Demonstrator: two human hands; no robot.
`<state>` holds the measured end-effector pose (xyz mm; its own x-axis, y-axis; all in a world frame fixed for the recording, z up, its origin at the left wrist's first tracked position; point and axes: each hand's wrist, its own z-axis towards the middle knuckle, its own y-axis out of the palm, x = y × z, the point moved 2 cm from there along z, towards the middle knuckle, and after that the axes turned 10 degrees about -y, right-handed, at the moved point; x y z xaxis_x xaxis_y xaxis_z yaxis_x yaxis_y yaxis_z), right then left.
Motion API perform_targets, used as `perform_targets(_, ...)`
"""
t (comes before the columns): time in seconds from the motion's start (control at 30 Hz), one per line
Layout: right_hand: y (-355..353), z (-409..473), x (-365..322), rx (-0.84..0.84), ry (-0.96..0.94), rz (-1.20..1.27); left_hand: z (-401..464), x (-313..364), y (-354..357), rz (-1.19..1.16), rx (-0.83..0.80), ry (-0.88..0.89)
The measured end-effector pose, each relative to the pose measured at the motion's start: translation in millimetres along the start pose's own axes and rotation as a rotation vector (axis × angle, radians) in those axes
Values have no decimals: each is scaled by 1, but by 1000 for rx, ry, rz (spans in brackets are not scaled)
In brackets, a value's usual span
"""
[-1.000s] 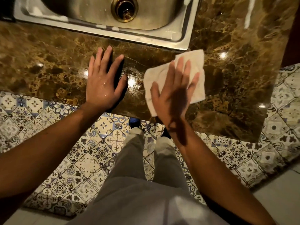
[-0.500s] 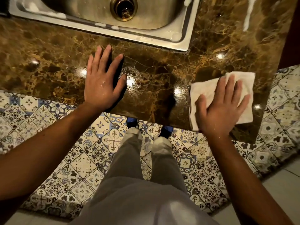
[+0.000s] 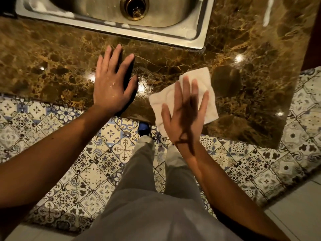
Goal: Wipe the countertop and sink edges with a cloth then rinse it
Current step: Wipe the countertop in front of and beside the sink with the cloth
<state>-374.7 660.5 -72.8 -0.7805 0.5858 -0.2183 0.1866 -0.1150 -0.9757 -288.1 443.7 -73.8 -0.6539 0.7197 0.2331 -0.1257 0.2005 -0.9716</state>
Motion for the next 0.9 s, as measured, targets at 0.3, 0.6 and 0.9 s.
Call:
perform_targets(0.3,-25,-69,94,-10,138,-24,1,0,-1,-8,-6,2)
perform_targets(0.6,-37,-16,174,178,396,-100,2,1,-1,-38,-4,13)
perform_targets(0.9,-36,-40,153,157,437,-67,20,78,-8,-281,-41,184)
